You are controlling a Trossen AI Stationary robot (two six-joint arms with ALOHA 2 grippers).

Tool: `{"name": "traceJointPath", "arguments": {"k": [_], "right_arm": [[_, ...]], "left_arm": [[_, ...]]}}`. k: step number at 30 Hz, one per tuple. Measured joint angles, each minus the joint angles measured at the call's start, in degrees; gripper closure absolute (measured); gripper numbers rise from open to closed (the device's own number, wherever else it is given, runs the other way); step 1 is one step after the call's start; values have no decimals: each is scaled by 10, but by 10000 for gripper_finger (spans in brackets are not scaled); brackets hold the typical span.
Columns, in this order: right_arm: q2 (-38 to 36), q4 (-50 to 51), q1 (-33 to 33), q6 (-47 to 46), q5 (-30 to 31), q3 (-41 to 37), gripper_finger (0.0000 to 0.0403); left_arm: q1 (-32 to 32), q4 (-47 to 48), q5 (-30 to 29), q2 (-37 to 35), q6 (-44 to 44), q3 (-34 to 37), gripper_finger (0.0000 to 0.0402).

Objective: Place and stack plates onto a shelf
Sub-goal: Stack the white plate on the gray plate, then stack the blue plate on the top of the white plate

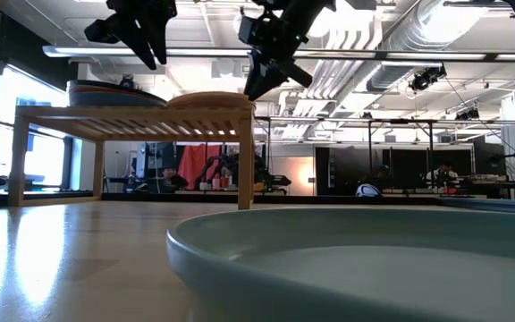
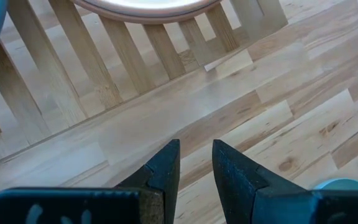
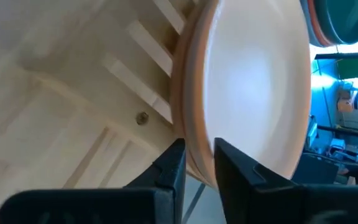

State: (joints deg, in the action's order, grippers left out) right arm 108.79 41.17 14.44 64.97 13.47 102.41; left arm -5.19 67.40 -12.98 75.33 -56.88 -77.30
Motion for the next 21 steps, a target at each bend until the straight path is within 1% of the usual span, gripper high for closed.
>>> {"name": "traceJointPath", "arguments": {"k": [6,9,12,15,18,21], "right_arm": [[-3,2,-7,-26,1,0,340],[-14,2,-6,-54,3,0,340],[-27,3,-6,-95,23,0,340],[-46,19,-6,-144,44,0,340],[-66,52,-8,-215,43,0,340],[-83,97,-15,-298,43,0,340]], "left_arm": [[0,0,0,0,0,0,316],[0,0,0,0,0,0,316],[0,2,0,0,2,0,316],[3,5,6,0,25,0,316],[11,5,13,0,41,0,316],[23,5,33,0,61,0,316]]}}
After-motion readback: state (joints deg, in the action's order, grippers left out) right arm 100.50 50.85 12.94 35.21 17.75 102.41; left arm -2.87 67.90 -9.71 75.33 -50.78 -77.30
